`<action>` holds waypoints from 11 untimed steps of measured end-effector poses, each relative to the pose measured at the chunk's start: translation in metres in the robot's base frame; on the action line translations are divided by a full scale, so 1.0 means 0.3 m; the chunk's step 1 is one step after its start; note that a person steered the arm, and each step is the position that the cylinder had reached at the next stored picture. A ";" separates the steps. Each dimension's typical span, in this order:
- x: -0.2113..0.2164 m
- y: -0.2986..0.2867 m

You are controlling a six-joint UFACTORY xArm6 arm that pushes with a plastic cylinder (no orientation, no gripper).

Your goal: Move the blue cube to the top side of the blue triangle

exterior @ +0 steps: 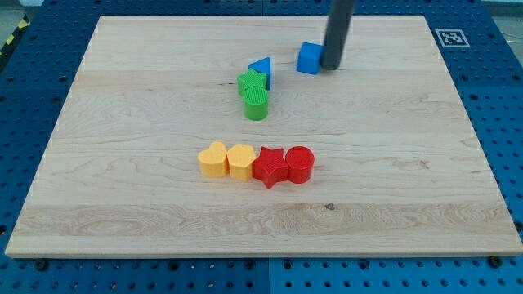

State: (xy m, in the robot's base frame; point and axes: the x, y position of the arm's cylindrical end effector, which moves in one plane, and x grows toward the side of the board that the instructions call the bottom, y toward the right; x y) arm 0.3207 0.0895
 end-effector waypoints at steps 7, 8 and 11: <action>-0.183 -0.242; -0.167 -0.262; -0.169 -0.314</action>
